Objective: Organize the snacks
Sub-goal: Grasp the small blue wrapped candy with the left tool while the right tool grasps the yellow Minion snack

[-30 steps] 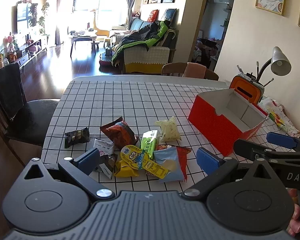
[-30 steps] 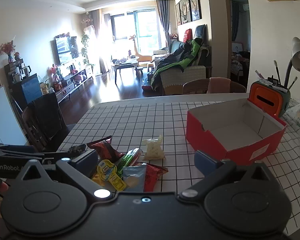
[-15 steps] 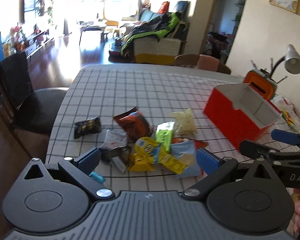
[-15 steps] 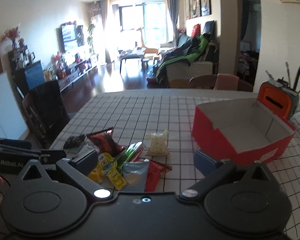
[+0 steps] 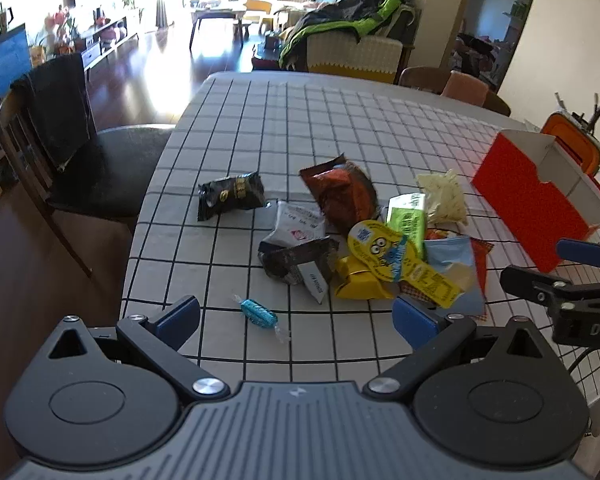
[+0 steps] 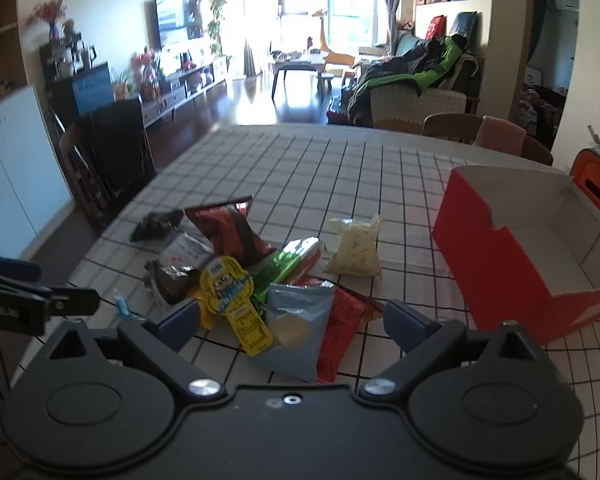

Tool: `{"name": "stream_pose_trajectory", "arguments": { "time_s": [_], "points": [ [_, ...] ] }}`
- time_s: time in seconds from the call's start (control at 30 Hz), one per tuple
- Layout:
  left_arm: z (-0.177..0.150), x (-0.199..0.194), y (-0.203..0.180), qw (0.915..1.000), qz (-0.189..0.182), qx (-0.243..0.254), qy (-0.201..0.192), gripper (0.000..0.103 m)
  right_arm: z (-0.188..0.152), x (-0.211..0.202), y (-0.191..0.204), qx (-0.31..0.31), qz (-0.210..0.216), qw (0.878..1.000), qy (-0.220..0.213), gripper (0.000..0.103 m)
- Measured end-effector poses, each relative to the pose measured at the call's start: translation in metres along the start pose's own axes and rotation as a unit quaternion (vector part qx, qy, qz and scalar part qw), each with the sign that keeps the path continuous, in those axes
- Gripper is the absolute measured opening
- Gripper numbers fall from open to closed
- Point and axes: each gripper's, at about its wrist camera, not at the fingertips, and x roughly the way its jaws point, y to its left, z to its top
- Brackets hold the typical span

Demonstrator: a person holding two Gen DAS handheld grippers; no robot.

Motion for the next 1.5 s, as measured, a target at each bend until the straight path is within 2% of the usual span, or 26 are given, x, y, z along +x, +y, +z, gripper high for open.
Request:
{"name": "stream_pose_trajectory", "arguments": {
  "time_s": [0.2, 0.3, 0.37, 0.57, 0.7, 0.83, 1.1, 1.27, 1.4, 1.43, 1.5],
  "points": [
    [0.004, 0.024, 0.013, 0.9993, 0.020, -0.028, 0.015, 0.100, -0.002, 0.032, 0.001, -0.009, -0.012, 0.999, 0.032, 0.087],
    [0.005, 0.036, 0.017, 0.9985, 0.032, -0.038, 0.023, 0.099, -0.001, 0.038, 0.012, -0.051, 0.003, 0.998, 0.021, 0.086],
    [0.004, 0.044, 0.020, 0.9980, 0.033, -0.046, 0.028, 0.096, 0.000, 0.047, 0.022, -0.089, 0.017, 0.996, 0.017, 0.082],
    [0.001, 0.061, 0.025, 0.9956, 0.050, -0.063, 0.048, 0.089, 0.006, 0.077, 0.046, -0.190, 0.034, 0.981, 0.019, 0.072],
    [0.000, 0.067, 0.031, 0.9940, 0.053, -0.077, 0.056, 0.089, 0.000, 0.088, 0.056, -0.270, 0.035, 0.962, 0.021, 0.067],
    [0.000, 0.075, 0.030, 0.9935, 0.058, -0.075, 0.062, 0.085, -0.002, 0.095, 0.061, -0.315, 0.044, 0.948, 0.026, 0.065],
    [0.000, 0.091, 0.027, 0.9911, 0.068, -0.076, 0.085, 0.061, -0.003, 0.104, 0.069, -0.328, 0.066, 0.942, 0.035, 0.057],
    [0.000, 0.095, 0.027, 0.9906, 0.069, -0.075, 0.091, 0.052, -0.003, 0.111, 0.070, -0.324, 0.069, 0.943, 0.040, 0.052],
    [-0.002, 0.093, 0.024, 0.9912, 0.077, -0.064, 0.087, 0.033, -0.004, 0.111, 0.070, -0.319, 0.068, 0.945, 0.037, 0.050],
    [-0.002, 0.093, 0.024, 0.9913, 0.078, -0.063, 0.085, 0.031, -0.004, 0.111, 0.070, -0.316, 0.070, 0.946, 0.036, 0.050],
    [-0.002, 0.092, 0.025, 0.9915, 0.076, -0.063, 0.085, 0.018, -0.004, 0.111, 0.069, -0.310, 0.070, 0.948, 0.034, 0.050]
  ]
}}
